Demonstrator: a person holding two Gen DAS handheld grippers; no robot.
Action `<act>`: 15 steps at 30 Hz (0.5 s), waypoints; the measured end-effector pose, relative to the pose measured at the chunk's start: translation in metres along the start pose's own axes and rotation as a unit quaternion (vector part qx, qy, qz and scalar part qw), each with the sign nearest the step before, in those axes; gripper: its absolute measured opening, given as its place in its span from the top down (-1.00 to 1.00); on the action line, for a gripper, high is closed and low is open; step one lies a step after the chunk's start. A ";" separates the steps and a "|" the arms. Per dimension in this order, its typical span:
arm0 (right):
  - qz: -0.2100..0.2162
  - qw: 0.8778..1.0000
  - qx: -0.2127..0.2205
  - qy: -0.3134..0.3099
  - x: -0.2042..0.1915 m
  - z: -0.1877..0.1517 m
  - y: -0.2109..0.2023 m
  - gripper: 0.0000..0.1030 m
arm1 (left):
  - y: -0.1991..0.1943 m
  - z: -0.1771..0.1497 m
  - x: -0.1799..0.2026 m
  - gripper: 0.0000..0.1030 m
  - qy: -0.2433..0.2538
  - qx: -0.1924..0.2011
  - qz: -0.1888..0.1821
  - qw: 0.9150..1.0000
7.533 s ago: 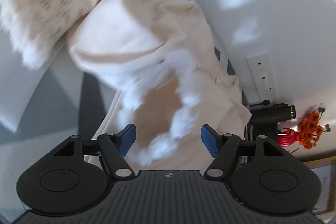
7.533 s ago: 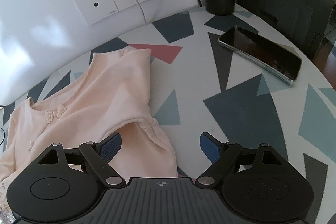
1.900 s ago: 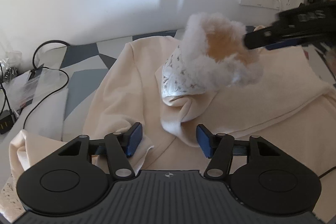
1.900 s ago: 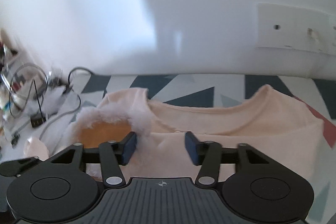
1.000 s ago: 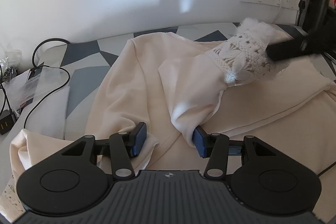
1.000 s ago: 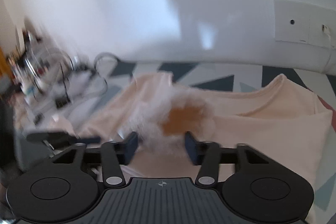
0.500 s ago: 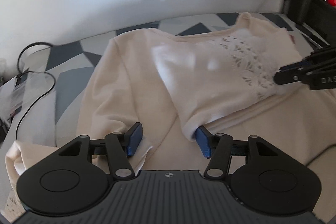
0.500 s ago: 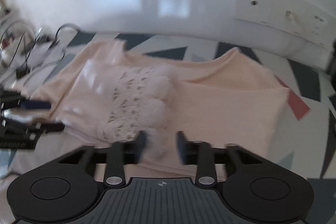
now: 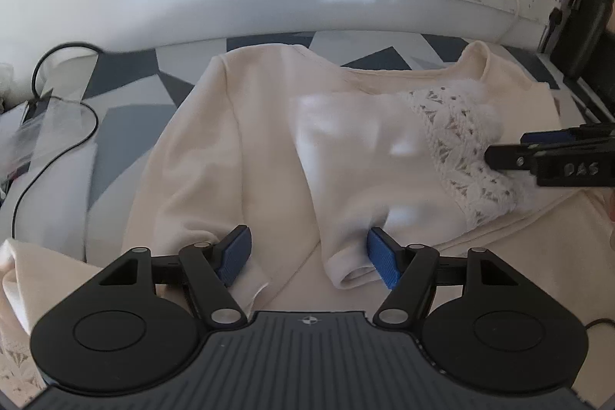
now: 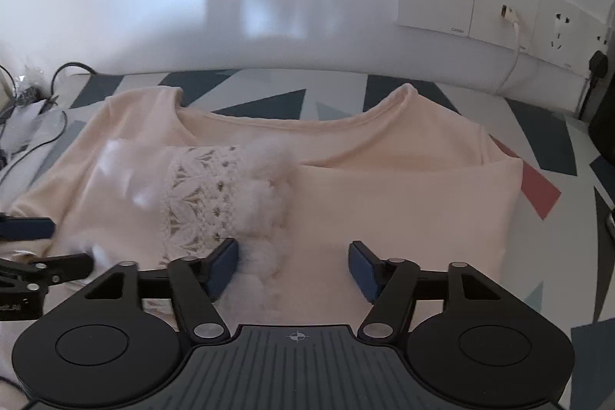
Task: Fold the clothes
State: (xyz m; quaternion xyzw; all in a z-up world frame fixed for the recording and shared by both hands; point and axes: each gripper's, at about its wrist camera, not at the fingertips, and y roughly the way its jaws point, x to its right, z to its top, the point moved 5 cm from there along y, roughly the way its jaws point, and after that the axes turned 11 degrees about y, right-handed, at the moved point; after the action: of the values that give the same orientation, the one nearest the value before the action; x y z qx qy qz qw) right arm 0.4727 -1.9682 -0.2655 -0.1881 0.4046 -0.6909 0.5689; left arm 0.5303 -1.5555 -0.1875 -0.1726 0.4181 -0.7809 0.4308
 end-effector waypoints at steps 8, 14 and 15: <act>0.004 0.999 -0.006 0.033 0.011 0.002 -0.009 -0.51 | 0.000 0.002 -0.006 -0.43 -0.020 -0.007 -0.004 1.000; 0.002 0.997 0.057 0.049 0.028 -0.012 -0.060 -0.99 | -0.042 0.002 -0.006 -0.89 -0.012 0.031 0.013 0.999; -0.005 0.997 0.055 0.049 0.032 -0.018 -0.064 -0.99 | -0.051 -0.001 -0.008 -0.90 -0.009 0.038 0.021 0.999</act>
State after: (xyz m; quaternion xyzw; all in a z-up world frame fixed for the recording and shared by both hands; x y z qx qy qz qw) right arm 0.4103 -1.9903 -0.2326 -0.1246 0.3927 -0.7230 0.5545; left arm 0.5076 -1.5347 -0.1465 -0.1547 0.3879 -0.7853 0.4571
